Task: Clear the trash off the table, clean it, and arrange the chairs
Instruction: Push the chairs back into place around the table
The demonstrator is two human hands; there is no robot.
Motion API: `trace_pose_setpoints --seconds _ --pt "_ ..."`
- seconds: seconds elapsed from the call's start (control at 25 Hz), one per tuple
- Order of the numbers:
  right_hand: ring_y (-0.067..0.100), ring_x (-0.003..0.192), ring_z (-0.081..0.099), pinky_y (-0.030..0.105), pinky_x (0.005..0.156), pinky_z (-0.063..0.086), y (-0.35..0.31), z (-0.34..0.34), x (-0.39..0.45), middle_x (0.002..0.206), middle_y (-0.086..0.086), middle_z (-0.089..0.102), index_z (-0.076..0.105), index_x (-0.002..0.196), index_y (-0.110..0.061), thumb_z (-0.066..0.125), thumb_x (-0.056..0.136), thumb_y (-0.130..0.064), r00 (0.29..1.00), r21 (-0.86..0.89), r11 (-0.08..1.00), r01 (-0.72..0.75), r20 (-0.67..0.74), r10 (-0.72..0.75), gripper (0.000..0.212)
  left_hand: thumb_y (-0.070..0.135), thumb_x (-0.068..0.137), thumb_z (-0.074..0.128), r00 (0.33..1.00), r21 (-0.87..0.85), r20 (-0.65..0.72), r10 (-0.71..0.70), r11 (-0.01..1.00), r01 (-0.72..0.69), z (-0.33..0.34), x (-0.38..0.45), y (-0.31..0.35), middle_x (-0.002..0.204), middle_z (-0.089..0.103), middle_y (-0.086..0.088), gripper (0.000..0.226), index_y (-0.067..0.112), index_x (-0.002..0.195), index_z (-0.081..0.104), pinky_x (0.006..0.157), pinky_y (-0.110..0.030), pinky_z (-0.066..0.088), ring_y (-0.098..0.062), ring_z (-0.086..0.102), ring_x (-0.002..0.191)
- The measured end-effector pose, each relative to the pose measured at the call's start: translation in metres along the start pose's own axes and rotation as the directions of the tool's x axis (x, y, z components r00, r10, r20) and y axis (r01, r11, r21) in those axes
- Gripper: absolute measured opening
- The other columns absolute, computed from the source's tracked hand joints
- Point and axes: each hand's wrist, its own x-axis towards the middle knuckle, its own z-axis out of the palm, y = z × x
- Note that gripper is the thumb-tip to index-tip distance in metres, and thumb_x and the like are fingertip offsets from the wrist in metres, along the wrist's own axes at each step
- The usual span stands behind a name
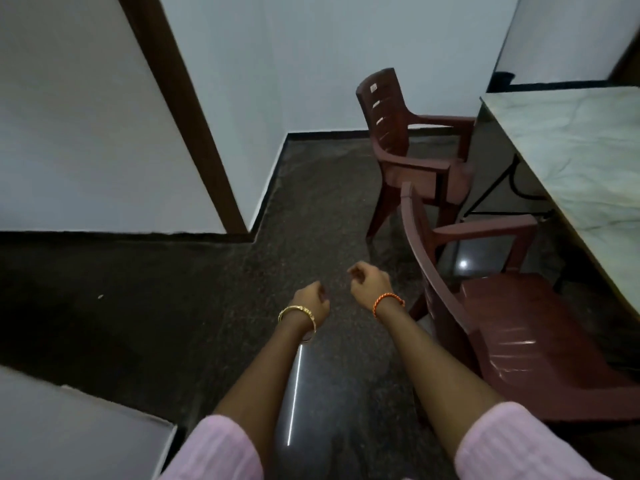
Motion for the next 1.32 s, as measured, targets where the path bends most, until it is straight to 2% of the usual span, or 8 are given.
trace_pose_setpoints --seconds 0.28,0.44,0.68,0.8,0.92,1.08,1.2,1.32 --pt "0.024 0.095 0.064 0.021 0.081 0.044 0.008 0.02 0.045 0.099 0.013 0.07 0.067 0.097 -0.005 0.049 0.083 0.0 0.886 0.166 0.949 -0.27 -0.343 0.312 0.023 0.013 0.083 0.057 0.921 0.003 0.234 0.31 0.948 -0.32 0.025 0.08 0.015 0.127 0.053 -0.017 0.045 0.005 0.126 0.046 0.1 -0.039 0.043 -0.033 0.05 0.12" --pt "0.027 0.094 0.065 0.03 0.085 0.05 0.006 0.043 0.031 0.096 0.014 0.071 0.069 0.091 -0.004 0.045 0.08 0.006 0.605 0.337 0.859 -0.385 -0.61 0.511 0.028 0.011 0.082 0.058 0.769 -0.037 0.317 0.555 0.818 -0.574 0.008 0.126 0.009 0.134 0.043 -0.018 0.059 0.008 0.136 0.037 0.105 -0.038 0.039 -0.035 0.045 0.124" --pt "0.027 0.092 0.061 0.036 0.079 0.051 -0.042 0.025 0.0 0.094 0.01 0.066 0.066 0.088 -0.005 0.046 0.077 0.005 0.24 0.19 0.849 -0.494 -0.908 0.343 0.025 0.028 0.082 0.057 0.472 0.02 0.361 0.804 0.5 -0.866 -0.029 0.17 0.068 0.14 0.037 -0.013 0.063 0.012 0.138 0.032 0.091 -0.048 0.047 -0.035 0.043 0.124" --pt "0.029 0.103 0.052 0.039 0.08 0.048 -0.046 -0.001 -0.01 0.107 0.012 0.059 0.063 0.102 -0.005 0.049 0.08 0.0 0.245 0.012 0.715 -0.699 -0.935 0.256 0.027 0.028 0.08 0.056 0.269 0.055 0.257 0.928 0.264 -0.963 -0.018 0.168 0.102 0.151 0.027 -0.014 0.07 0.013 0.143 0.029 0.104 -0.049 0.038 -0.033 0.028 0.138" --pt "0.034 0.118 0.043 0.043 0.099 0.036 -0.024 -0.015 -0.014 0.126 0.014 0.048 0.05 0.127 -0.009 0.057 0.079 -0.013 0.346 -0.134 0.448 -0.884 -0.831 0.434 0.048 0.034 0.08 0.056 0.141 0.156 0.412 0.9 0.083 -0.984 -0.003 0.192 0.122 0.154 0.027 -0.009 0.069 0.018 0.143 0.031 0.116 -0.053 0.013 -0.029 0.014 0.146" --pt "0.033 0.137 0.027 0.05 0.117 0.006 0.004 -0.003 0.003 0.136 0.02 0.042 0.041 0.134 -0.011 0.062 0.08 -0.008 0.189 -0.071 0.215 -0.974 -0.777 0.6 0.058 0.031 0.08 0.059 0.071 0.217 0.511 0.857 -0.049 -0.975 0.004 0.232 0.136 0.146 0.04 -0.003 0.063 0.025 0.138 0.037 0.115 -0.058 -0.003 -0.027 0.024 0.143" --pt "0.035 0.123 0.041 0.05 0.118 0.007 0.015 -0.008 0.024 0.119 0.018 0.056 0.058 0.119 -0.009 0.05 0.085 -0.001 0.03 0.075 0.202 -0.976 -0.881 0.471 0.035 0.025 0.082 0.058 0.087 0.254 0.551 0.83 -0.069 -0.965 0.016 0.254 0.164 0.135 0.048 -0.007 0.051 0.021 0.131 0.044 0.116 -0.055 -0.001 -0.029 0.029 0.14" --pt "0.033 0.12 0.044 0.044 0.119 0.008 0.021 -0.013 0.025 0.116 0.016 0.06 0.061 0.119 -0.011 0.044 0.091 -0.004 0.003 0.093 0.17 -0.981 -0.869 0.494 0.033 0.018 0.084 0.054 0.023 0.239 0.645 0.764 -0.173 -0.955 0.031 0.266 0.191 0.119 0.063 -0.007 0.031 0.019 0.115 0.057 0.116 -0.045 0.017 -0.029 0.048 0.125"
